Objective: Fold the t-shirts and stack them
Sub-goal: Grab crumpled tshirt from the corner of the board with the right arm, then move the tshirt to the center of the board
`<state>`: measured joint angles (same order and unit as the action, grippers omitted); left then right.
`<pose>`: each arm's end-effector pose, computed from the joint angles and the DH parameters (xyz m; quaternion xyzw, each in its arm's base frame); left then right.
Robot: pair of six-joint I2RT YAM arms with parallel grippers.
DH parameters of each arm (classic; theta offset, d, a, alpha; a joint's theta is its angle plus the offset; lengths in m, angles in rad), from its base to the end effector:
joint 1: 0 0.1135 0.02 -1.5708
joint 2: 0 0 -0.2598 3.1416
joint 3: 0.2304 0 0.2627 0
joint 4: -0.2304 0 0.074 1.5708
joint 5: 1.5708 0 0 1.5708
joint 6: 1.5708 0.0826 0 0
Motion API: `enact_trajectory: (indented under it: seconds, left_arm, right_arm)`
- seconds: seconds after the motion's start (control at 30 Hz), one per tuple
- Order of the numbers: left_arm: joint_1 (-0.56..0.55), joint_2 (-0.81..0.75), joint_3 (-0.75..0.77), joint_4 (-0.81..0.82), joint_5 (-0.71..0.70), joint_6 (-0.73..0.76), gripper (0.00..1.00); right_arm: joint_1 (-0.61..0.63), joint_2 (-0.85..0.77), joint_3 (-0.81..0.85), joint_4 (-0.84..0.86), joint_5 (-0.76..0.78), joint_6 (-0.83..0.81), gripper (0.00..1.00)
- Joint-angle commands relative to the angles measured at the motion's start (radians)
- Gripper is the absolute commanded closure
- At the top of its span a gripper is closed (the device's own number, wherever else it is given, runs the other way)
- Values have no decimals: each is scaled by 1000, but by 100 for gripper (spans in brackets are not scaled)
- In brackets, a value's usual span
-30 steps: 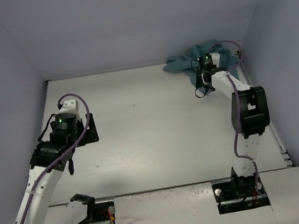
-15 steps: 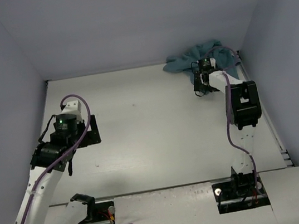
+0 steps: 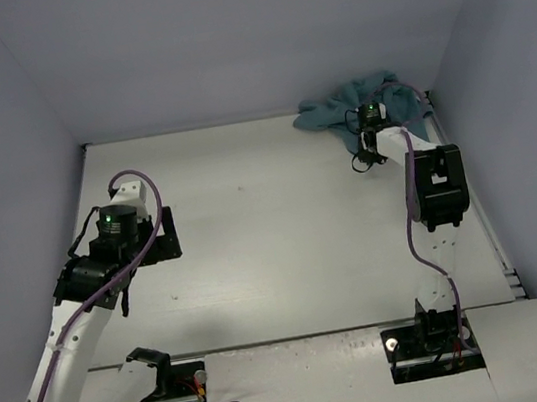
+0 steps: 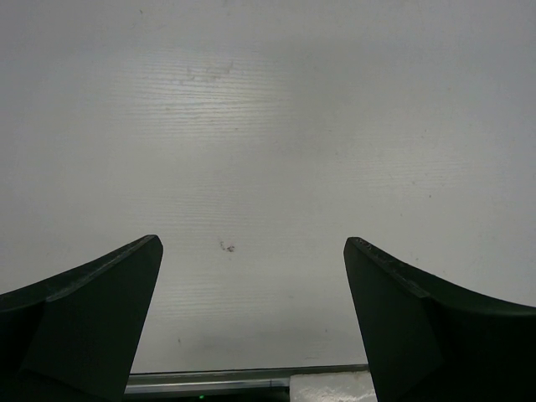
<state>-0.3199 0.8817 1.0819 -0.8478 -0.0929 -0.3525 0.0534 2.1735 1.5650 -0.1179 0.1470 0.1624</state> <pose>0.2095 -0.0613 0.3294 -0.0352 0.8939 -0.1075 0.4337 0.5277 0.0161 0.1271 0.0796 0.9067 -0.0226 0.4135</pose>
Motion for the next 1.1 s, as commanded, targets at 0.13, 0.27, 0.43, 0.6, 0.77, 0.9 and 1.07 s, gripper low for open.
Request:
enact_trajectory:
  seconds: [0.13, 0.27, 0.43, 0.6, 0.77, 0.9, 1.07]
  left_arm:
    - [0, -11, 144, 5, -15, 56, 11]
    - [0, -11, 246, -3, -23, 80, 11]
    - [-1, -13, 386, -8, -27, 119, 11]
    - [-1, -18, 452, -10, -10, 138, 11]
    - [-4, -46, 422, -10, 40, 143, 11]
    - [-5, -83, 355, -13, 55, 135, 11]
    - [-7, -163, 241, -23, 34, 79, 11]
  right_arm:
    - [79, -346, 178, -24, 3, -136, 100]
    - [185, -474, 311, -29, 13, -178, 100]
    - [364, -543, 400, -33, 29, -220, 100]
    - [527, -559, 462, -34, 14, -204, 100]
    - [671, -537, 445, -34, 20, -184, 100]
    - [769, -490, 349, -32, 8, -109, 100]
    - [883, -359, 278, -32, -51, 8, 99]
